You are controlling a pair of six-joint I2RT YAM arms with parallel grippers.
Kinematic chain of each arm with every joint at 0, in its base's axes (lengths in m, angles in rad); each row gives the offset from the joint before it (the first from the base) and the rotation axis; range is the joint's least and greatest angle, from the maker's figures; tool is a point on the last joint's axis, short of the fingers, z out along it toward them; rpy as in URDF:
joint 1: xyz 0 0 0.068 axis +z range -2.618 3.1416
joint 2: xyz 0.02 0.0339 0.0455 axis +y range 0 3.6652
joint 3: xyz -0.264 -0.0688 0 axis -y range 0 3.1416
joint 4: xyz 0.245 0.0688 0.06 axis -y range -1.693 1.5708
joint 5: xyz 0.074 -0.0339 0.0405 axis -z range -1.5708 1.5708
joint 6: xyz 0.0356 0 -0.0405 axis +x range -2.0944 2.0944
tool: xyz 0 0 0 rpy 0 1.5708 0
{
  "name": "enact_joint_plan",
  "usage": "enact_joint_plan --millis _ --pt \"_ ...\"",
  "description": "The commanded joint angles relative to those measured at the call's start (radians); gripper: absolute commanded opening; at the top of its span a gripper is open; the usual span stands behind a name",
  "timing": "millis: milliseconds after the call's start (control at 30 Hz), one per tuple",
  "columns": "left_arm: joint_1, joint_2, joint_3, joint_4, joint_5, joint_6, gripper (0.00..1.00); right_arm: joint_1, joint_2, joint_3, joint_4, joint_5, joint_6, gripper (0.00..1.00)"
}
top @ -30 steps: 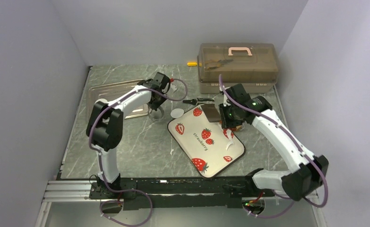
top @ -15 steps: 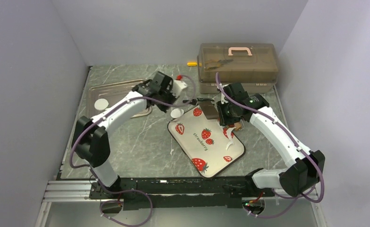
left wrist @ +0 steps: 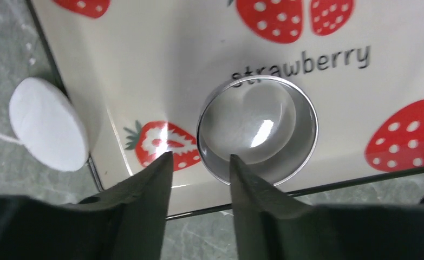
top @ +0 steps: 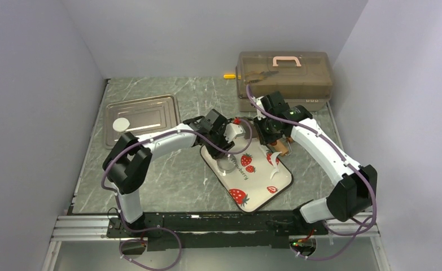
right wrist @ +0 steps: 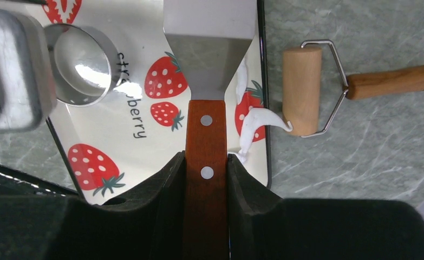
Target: Roll out the dumpling wrappers from the dough
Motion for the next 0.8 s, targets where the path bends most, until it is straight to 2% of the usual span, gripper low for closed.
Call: enact_joint_plan --millis 0,67,167,267,333,433,567,667,767 --pt "-0.01 -0.019 0.048 0.0 0.096 0.044 0.56 -0.004 0.019 0.082 0.027 -0.011 -0.089 0.0" --pt "0.023 -0.031 0.078 -0.063 0.133 0.048 0.62 -0.004 0.041 0.092 0.017 -0.01 -0.108 0.0" --pt "0.113 -0.081 0.11 -0.13 0.207 0.036 0.62 -0.003 0.069 0.106 0.016 -0.009 -0.116 0.0" --pt "0.198 -0.166 0.097 -0.145 0.24 0.067 0.49 -0.002 0.099 0.13 0.008 0.006 -0.109 0.0" --pt "0.249 -0.187 0.07 -0.14 0.229 0.081 0.44 0.001 0.128 0.151 0.002 0.001 -0.104 0.0" --pt "0.3 -0.175 0.001 -0.086 0.148 0.072 0.39 0.023 0.167 0.185 -0.004 0.007 -0.095 0.0" --pt "0.306 -0.079 -0.011 -0.026 -0.063 0.029 0.38 0.045 0.225 0.25 -0.046 0.039 -0.092 0.0" --pt "0.305 0.015 0.024 -0.049 -0.111 -0.016 0.33 0.086 0.255 0.294 -0.084 0.08 -0.097 0.0" --pt "0.306 0.038 0.006 -0.017 -0.117 -0.021 0.35 0.11 0.283 0.34 -0.157 0.124 -0.091 0.0"
